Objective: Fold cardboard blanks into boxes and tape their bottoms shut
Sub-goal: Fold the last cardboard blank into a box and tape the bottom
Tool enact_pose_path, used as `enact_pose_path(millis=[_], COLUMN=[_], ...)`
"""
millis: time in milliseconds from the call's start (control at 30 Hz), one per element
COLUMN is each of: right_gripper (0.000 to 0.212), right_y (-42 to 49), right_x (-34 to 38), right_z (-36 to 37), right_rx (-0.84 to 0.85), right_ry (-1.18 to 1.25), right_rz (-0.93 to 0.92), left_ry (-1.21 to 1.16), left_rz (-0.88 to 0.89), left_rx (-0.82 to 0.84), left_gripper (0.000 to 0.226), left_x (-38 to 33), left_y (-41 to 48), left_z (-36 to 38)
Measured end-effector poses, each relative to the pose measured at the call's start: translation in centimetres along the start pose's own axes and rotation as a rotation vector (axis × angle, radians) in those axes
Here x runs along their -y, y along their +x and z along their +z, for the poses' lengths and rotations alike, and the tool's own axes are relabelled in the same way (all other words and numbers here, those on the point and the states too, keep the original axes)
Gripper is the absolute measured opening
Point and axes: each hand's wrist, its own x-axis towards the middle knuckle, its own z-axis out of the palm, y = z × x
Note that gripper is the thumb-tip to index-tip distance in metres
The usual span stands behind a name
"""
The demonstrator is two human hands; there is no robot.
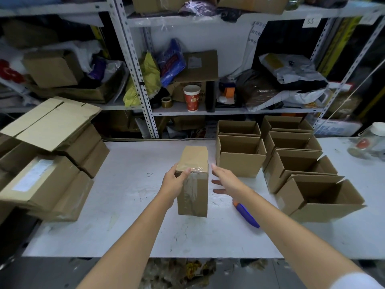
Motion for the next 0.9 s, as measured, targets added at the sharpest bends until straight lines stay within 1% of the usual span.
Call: enact_pose_path(millis=[33, 67, 167, 267, 367, 467, 567, 767, 833, 900], right_gripper=[0.032, 0.027, 0.031, 0.037, 0.043, 0.039, 0.036, 0.034, 0.035, 0.034], right_y=[-0.1, -0.1, 0.1, 0.2, 0.0, -0.3, -0.8, -1.1, -1.6, -1.9], right_x=[0.1, 0.3, 0.2, -0.4, -0.9, -0.9, -1.1, -1.1, -1.1, -1.2], right_z=[0.2, 0.5, 0.9, 0.7, 0.1, -1.2, -1.8, -0.2, -0.3, -0.5], right_rx=[0.005, -0.005, -0.07, -0.089, -0.1, -0.117, -0.085, -0.137, -0.143, -0.136], right_ry=[-0.012, -0.019, -0.028, -0.075, -0.057, -0.025, -0.034, -0.026, -0.032, -0.034], right_rz=[0.008, 0.006, 0.004, -0.026, -0.026, -0.009, -0.026, -0.097, -0.08, -0.064], left_ry=[0.005, 0.012, 0.022, 0.044, 0.044, -0.052, -0.079, 0.059, 0.076, 0.113], left_rz=[0.002, 0.002, 0.0, 0.007, -0.027, -0.104, -0.137, -0.01, 0.003, 0.025], left_rx=[0.011, 0.015, 0.015, 0.033, 0.075, 0.149, 0.157, 0.065, 0.096, 0.158], left_gripper=[0.044, 0.048, 0.053, 0.049, 0.041, 0.028, 0.036, 0.032, 0.036, 0.048], left_x=[0.0, 0.1, 0.1, -0.2, -0.8, -1.3, -1.2, -1.0, -1.2, -1.1], left_y=[-0.1, -0.1, -0.3, -0.6, -0.7, -0.6, -0.5, -0.5, -0.7, -1.1], left_z=[0.4, 0.8, 1.6, 2.0, 2.5, 2.2, 1.7, 2.8, 3.1, 2.9])
